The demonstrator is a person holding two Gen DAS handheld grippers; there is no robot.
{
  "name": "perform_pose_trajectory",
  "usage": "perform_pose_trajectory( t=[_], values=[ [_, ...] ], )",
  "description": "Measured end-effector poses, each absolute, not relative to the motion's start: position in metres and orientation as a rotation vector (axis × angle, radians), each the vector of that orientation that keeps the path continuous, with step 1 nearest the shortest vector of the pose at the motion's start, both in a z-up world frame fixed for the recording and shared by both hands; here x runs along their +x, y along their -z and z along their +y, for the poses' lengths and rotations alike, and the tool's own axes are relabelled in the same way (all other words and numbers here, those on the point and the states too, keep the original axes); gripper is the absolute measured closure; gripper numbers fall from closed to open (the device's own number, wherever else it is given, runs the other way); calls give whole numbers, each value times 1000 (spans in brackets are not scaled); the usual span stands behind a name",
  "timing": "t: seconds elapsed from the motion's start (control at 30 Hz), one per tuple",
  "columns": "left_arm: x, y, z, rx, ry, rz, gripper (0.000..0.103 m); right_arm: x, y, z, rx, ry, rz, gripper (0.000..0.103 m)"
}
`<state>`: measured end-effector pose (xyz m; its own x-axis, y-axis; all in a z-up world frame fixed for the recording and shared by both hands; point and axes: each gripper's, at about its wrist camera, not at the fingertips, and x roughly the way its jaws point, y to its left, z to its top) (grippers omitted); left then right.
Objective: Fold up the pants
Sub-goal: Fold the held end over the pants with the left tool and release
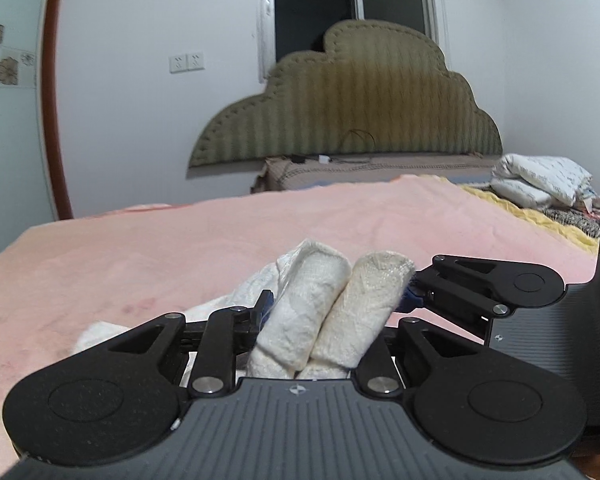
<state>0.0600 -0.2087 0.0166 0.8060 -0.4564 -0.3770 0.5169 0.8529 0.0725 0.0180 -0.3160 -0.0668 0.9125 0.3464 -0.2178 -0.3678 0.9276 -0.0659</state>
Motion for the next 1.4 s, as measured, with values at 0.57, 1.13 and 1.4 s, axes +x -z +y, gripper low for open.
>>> perform_pose_trajectory(
  t=[0.57, 1.13, 1.4],
  values=[
    [81, 29, -267, 197, 649, 552, 73, 8, 99, -350, -54, -186, 421, 34],
    [50, 2, -206, 220, 825, 540, 28, -33, 92, -375, 3, 236, 391, 28],
    [75, 4, -112, 220, 485, 552, 24, -27, 79, -355, 122, 57, 319, 19]
  ],
)
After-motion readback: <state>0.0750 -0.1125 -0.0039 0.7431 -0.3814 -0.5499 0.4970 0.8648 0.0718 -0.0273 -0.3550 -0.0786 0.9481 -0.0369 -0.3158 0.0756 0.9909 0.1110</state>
